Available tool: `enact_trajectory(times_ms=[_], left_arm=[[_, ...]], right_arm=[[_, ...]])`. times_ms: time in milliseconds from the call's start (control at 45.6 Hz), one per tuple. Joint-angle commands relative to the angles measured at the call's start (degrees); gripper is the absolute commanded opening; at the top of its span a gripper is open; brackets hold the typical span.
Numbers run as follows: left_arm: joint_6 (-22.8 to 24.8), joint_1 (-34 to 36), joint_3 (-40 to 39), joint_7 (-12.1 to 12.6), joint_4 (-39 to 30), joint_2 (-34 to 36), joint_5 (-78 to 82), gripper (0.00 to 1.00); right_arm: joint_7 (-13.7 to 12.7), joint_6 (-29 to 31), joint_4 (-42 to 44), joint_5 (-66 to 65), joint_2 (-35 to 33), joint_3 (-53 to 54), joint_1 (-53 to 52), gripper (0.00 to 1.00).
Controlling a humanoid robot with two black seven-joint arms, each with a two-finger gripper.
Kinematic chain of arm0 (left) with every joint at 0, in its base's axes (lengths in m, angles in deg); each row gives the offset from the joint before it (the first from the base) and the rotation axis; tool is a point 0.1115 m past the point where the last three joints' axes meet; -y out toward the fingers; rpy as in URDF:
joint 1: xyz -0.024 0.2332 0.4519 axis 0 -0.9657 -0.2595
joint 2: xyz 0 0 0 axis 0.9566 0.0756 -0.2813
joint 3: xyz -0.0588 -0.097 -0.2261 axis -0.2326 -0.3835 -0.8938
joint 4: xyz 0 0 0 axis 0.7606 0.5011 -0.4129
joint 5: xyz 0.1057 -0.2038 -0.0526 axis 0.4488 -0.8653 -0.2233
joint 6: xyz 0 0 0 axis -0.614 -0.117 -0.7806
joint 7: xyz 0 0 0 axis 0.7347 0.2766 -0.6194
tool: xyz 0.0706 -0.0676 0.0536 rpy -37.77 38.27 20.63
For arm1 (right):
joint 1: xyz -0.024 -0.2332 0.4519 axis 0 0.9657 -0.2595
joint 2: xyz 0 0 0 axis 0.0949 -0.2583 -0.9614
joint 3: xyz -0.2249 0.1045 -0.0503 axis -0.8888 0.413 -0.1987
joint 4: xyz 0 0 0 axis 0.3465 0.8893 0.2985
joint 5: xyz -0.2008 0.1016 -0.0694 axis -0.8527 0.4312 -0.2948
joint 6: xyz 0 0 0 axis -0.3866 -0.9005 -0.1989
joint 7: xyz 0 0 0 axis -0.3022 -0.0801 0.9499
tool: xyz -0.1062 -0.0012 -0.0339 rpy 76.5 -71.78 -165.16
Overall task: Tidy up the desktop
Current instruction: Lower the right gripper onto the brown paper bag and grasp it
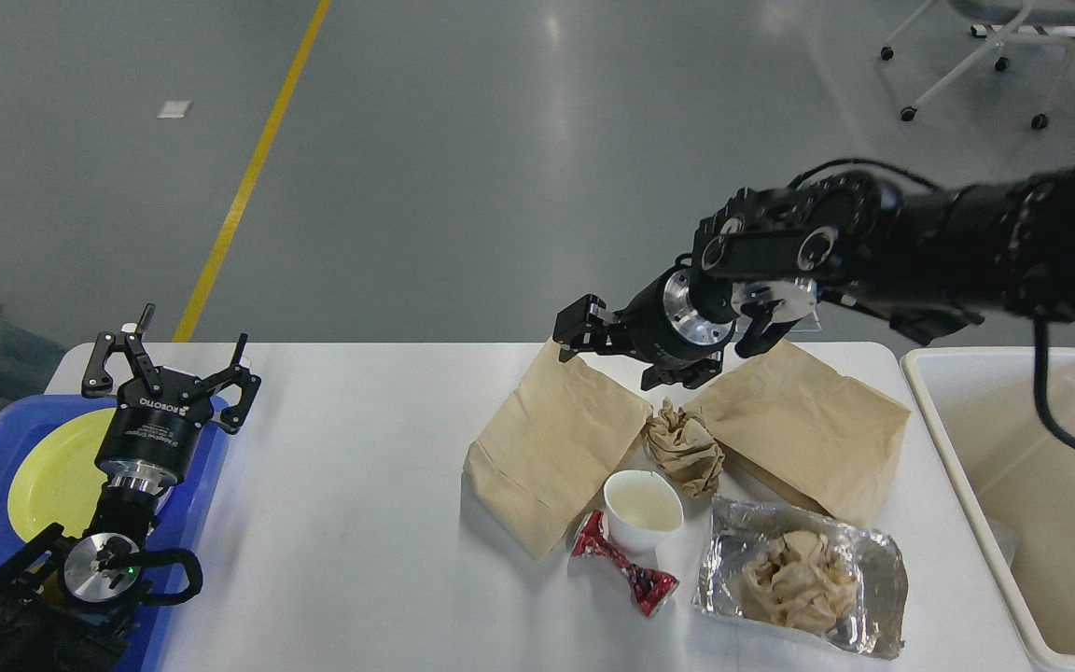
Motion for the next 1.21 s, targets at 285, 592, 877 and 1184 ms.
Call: enact_trajectory(times_ms=[285, 592, 877, 1184], left_arm=[[0.00, -0.03, -0.08, 0.00, 0.03, 0.00, -0.03, 0.96], [0.00, -0.03, -0.08, 0.00, 0.03, 0.00, -0.03, 0.96], [-0.09, -0.03, 0.01, 0.00, -0.06, 0.00, -0.03, 0.96], [0.00, 0.06, -0.08, 0.00, 0.03, 0.00, -0.03, 0.96]], right_arm=[[0.15, -10.12, 16.65, 0.00, 6.55, 0.08, 20.20, 1.00], [0.24, -10.56, 21.31, 0.00, 6.81, 0.08, 25.04, 1.00], [0.24, -10.91, 24.64, 0.35, 9.18, 2.18, 29.86, 1.00], [0.15, -15.40, 27.73, -0.53, 9.98, 6.76, 32.95, 0.47]])
